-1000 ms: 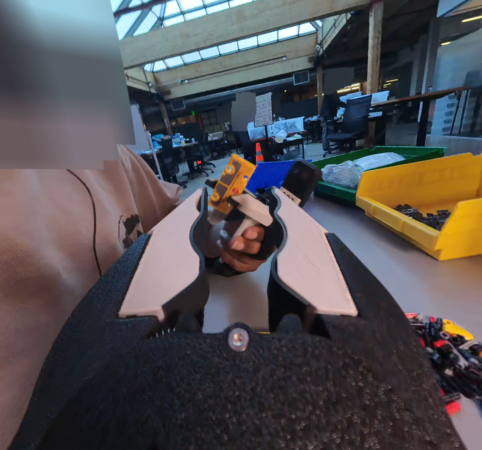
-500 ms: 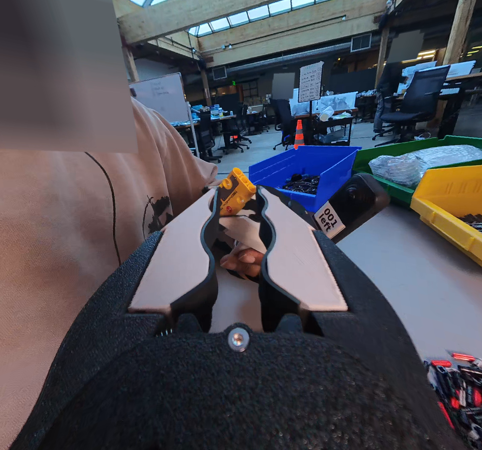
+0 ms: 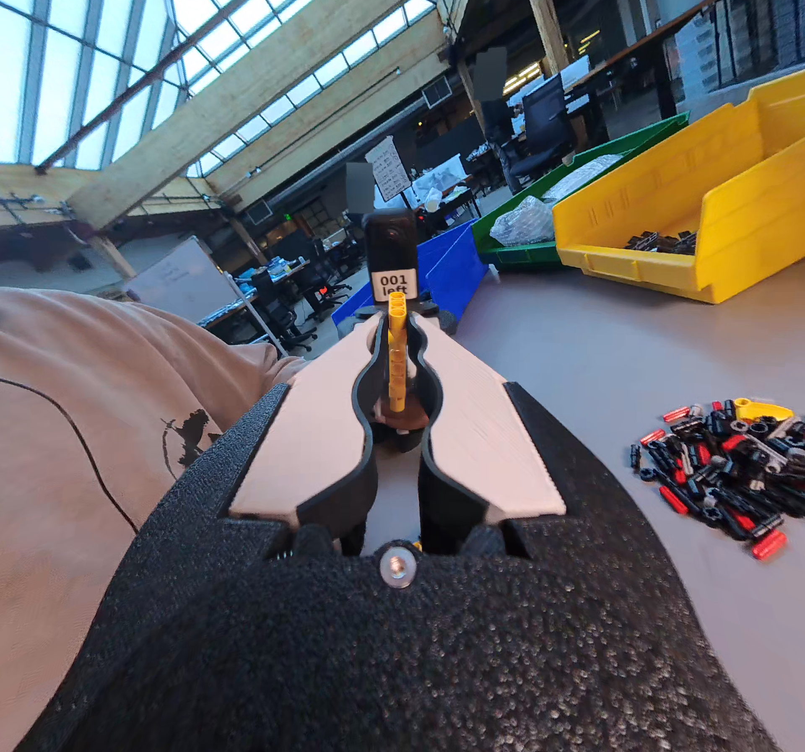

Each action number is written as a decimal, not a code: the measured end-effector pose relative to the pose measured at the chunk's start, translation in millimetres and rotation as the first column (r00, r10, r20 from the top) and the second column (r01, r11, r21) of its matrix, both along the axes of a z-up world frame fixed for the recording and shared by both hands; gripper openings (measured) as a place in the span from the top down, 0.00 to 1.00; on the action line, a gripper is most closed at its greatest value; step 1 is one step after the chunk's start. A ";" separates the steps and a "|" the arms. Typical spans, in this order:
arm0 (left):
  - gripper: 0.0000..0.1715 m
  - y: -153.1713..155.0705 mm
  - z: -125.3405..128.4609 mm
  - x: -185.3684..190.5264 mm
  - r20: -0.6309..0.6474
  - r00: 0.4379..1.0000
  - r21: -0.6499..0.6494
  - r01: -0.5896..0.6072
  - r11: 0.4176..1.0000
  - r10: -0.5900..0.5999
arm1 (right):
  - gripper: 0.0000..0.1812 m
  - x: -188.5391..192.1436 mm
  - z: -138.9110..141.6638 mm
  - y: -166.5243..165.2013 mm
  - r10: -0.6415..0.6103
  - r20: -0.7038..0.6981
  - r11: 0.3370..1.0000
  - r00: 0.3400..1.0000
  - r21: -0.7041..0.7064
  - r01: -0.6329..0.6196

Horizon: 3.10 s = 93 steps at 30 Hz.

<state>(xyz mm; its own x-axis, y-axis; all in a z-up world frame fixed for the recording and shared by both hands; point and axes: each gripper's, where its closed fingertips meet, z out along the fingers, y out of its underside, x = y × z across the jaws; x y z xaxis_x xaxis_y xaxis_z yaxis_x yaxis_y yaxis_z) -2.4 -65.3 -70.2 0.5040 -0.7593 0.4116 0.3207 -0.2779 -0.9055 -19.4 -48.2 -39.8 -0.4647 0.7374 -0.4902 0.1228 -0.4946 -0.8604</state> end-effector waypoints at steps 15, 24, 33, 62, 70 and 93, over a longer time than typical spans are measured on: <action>0.96 -59.0 50.0 -204.6 -0.717 0.193 0.384 -0.693 0.610 0.670 | 0.78 31.0 -28.3 13.3 -0.083 0.066 0.943 0.994 0.327 0.058; 0.96 -200.5 17.6 -349.7 -0.779 -0.565 0.628 -0.702 0.336 0.273 | 0.79 38.9 -58.6 -5.6 -0.097 0.082 0.819 0.992 0.573 0.033; 0.96 -236.3 -25.5 -380.9 -0.742 -0.670 0.598 -0.654 0.464 0.013 | 0.80 39.7 -65.8 -6.1 -0.114 0.094 0.814 0.989 0.580 0.038; 0.81 -31.4 -29.0 -100.8 -0.684 0.659 0.058 -0.379 0.924 0.314 | 0.80 33.0 -86.6 8.8 -0.148 0.169 0.850 0.974 0.525 0.038; 0.83 19.2 -96.1 -20.8 -0.730 0.680 -0.123 -0.024 0.992 -0.073 | 0.80 35.6 -110.6 20.7 -0.223 0.242 0.745 0.944 0.667 0.004; 0.89 36.2 -82.3 -51.9 -0.660 0.717 0.049 -0.255 0.966 0.223 | 0.96 25.1 -150.9 31.3 -0.361 0.375 0.612 0.854 0.786 -0.086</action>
<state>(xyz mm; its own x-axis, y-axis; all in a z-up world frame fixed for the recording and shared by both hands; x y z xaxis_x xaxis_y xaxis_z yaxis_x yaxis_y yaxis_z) -54.3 -29.2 -152.4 0.8221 -0.5661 -0.0612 -0.2862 -0.3179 -0.9039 5.7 -17.0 -190.7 -0.2083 0.9642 0.1641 0.5895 0.2576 -0.7656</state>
